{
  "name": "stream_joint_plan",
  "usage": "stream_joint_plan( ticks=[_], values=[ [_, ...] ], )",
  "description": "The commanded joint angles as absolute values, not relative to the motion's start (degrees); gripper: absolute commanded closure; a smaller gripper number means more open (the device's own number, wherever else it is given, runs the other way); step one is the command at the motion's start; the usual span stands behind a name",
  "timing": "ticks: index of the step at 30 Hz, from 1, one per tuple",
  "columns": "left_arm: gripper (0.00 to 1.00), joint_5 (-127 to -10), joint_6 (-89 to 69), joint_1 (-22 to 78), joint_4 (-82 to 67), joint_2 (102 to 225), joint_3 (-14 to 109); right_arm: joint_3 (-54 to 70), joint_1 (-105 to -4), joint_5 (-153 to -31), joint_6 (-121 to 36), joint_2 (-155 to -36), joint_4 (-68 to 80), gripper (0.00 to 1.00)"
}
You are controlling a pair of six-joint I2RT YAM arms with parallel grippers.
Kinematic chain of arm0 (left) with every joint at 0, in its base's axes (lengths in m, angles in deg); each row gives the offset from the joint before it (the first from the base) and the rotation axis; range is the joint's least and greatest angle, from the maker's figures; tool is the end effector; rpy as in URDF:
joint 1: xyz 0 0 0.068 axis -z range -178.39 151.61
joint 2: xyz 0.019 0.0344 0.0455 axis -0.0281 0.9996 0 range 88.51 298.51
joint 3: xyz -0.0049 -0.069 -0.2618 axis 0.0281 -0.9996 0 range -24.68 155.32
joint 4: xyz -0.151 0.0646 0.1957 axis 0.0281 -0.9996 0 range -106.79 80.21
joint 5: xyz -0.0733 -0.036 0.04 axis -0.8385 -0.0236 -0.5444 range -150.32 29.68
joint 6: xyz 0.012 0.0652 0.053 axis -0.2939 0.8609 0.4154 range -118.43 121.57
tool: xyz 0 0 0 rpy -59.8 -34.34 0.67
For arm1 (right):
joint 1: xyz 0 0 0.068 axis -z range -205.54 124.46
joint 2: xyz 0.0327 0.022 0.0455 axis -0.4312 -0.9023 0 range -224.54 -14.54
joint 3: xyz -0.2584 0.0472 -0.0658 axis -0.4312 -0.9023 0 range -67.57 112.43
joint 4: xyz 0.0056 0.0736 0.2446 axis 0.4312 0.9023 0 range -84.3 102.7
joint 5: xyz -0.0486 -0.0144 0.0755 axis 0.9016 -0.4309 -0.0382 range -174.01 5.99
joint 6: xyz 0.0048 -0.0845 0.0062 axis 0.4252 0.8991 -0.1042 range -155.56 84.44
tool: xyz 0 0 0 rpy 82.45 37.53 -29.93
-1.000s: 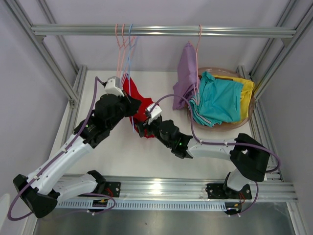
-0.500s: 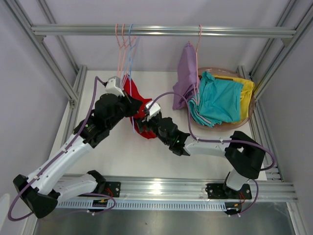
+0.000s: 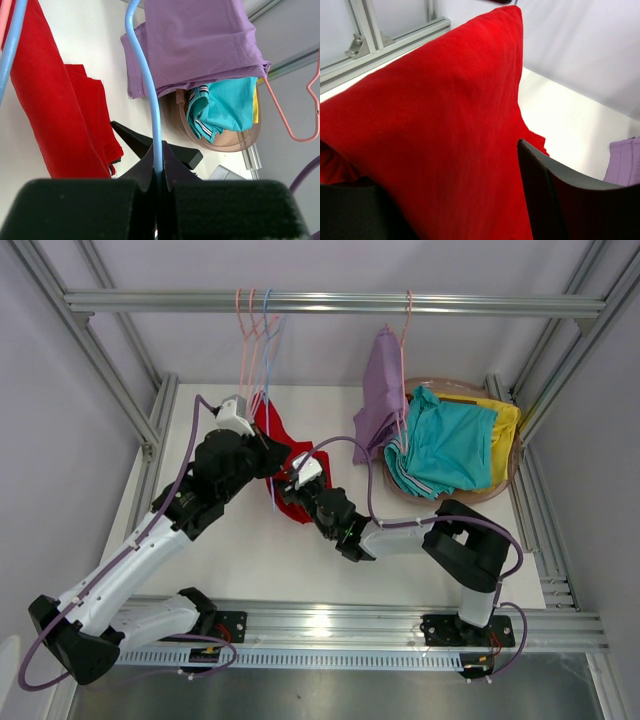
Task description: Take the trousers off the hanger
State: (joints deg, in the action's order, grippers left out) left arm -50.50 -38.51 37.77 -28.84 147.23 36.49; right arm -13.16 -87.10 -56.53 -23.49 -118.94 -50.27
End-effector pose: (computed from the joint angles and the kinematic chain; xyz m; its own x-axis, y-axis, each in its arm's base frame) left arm 0.2184 -0.1439 0.3654 -0.4659 -0.4453 -0.7647 0.1954 0.7911 -0.5797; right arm 0.2322 0.3563 0.2376 0.1660 -0.0833 -0.9826 -0.5386 0.8270 -0.1611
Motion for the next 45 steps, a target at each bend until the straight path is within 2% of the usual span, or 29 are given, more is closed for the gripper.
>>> stream_joint_plan(
  ticks=[1,15,19,20,22,23,26,34,45],
  values=[
    [1.0,-52.94,-38.51,37.12,-23.59,146.61,39.83,-10.62,-87.24,-53.51,-20.45,-120.71,-60.74,0.36],
    [1.0,-54.34,-39.21,36.42,-23.68,147.49,39.83,-8.86,-87.33,-55.1,-21.5,-120.63,-62.24,0.34],
    [1.0,-54.69,-39.21,36.33,-23.59,147.4,39.83,-9.47,-87.15,-55.27,-22.46,-120.19,-63.21,0.45],
    [1.0,-54.7,-39.13,36.33,-23.59,147.4,39.74,-9.65,-87.07,-55.18,-22.73,-119.84,-63.56,0.55],
    [1.0,-54.78,-39.21,36.24,-23.59,147.4,39.83,-10.0,-86.98,-55.18,-23.17,-119.31,-63.91,0.65],
    [1.0,-54.78,-39.21,36.15,-23.59,147.4,39.66,-10.09,-86.89,-55.27,-23.35,-119.05,-63.91,0.74],
    [1.0,-54.61,-39.48,35.89,-23.59,147.4,39.66,-10.35,-86.72,-54.83,-23.35,-117.38,-64.09,0.86],
    [1.0,-52.85,-39.48,35.63,-23.86,147.57,39.13,-12.29,-86.63,-53.34,-22.12,-107.55,-62.17,1.0],
    [1.0,-47.66,-37.02,35.71,-24.03,147.92,38.69,-14.66,-87.33,-52.81,-18.6,-93.39,-54.34,1.0]
  ],
)
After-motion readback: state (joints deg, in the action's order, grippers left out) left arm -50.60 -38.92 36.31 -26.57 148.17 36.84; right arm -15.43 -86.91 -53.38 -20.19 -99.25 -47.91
